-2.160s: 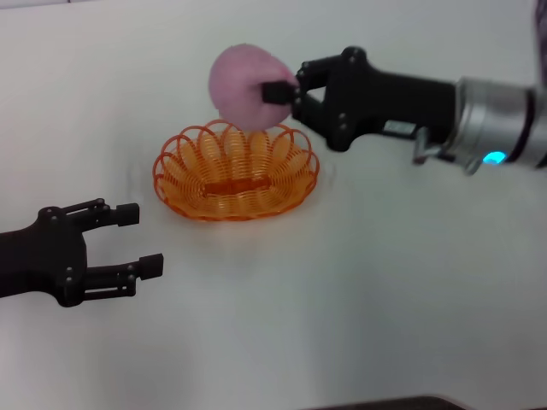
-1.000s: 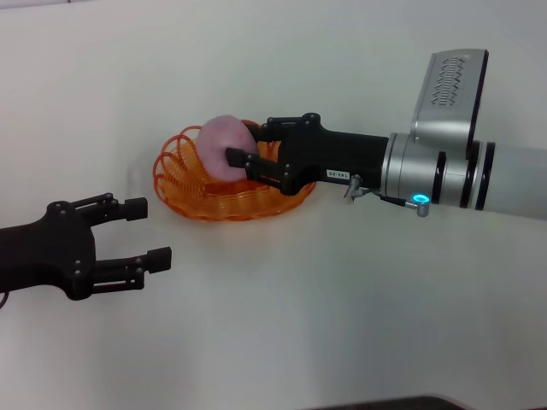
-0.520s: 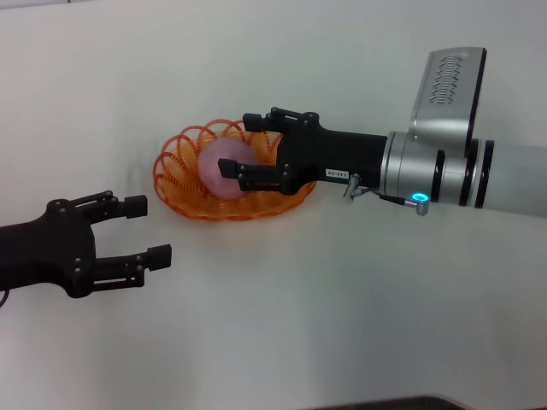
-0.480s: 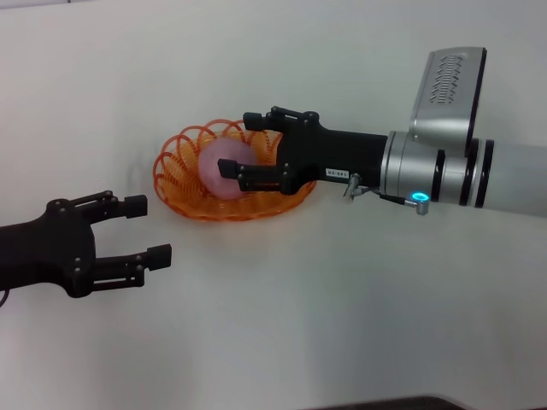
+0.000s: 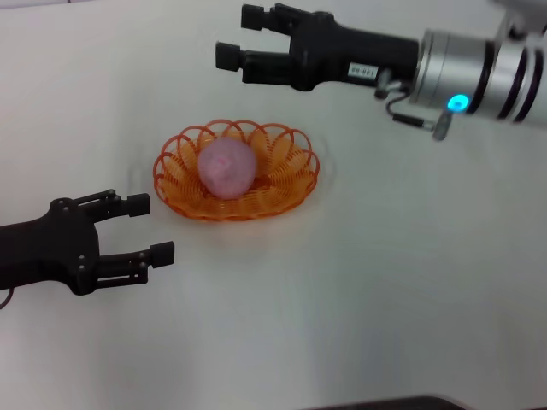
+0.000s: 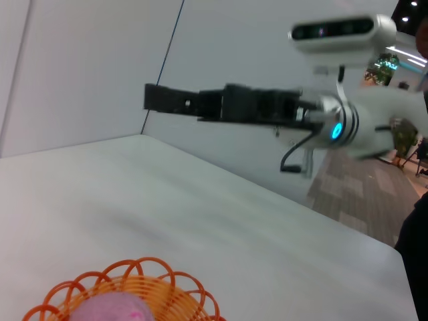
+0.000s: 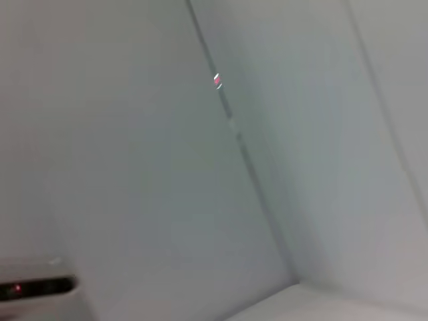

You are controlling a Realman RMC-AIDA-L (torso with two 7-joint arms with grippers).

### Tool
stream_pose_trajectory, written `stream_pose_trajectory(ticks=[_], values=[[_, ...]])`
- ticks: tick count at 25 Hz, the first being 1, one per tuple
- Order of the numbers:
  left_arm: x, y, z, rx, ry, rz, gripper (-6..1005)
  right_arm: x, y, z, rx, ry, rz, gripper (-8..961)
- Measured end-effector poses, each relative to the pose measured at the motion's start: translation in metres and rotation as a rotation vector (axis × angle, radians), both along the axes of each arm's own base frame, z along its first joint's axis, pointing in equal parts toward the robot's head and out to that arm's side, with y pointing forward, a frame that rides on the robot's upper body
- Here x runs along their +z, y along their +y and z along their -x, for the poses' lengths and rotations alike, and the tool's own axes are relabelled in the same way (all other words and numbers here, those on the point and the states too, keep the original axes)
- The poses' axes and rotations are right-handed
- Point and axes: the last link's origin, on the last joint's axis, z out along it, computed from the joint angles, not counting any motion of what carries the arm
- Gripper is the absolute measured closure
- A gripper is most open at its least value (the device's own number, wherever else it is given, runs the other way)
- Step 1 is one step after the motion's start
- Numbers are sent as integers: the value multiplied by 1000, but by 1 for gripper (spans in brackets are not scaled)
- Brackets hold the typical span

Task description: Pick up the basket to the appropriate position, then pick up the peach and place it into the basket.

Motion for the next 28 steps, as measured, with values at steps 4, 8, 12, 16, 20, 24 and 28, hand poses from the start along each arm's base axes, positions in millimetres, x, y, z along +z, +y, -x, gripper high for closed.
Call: stream_pose_trajectory(ticks=[4, 8, 12, 16, 20, 24, 28], values=[[0, 0, 0, -1, 0, 0, 151, 28, 5, 11, 27, -136, 137, 8], [0, 1, -1, -3, 0, 0, 152, 52, -2, 9, 50, -348, 208, 9], [1, 2, -1, -2, 0, -5, 152, 69, -24, -3, 112, -434, 231, 9], [2, 4, -1, 0, -6, -20, 152, 81, -49, -26, 140, -425, 175, 10], [2, 4, -1, 1, -5, -24, 152, 86, -70, -53, 150, -374, 91, 10], [-1, 6, 0, 13, -7, -28, 151, 78, -89, -79, 133, -255, -4, 11], [-7, 7, 3, 23, -13, -43, 151, 50, -103, -99, 101, -185, -78, 11]])
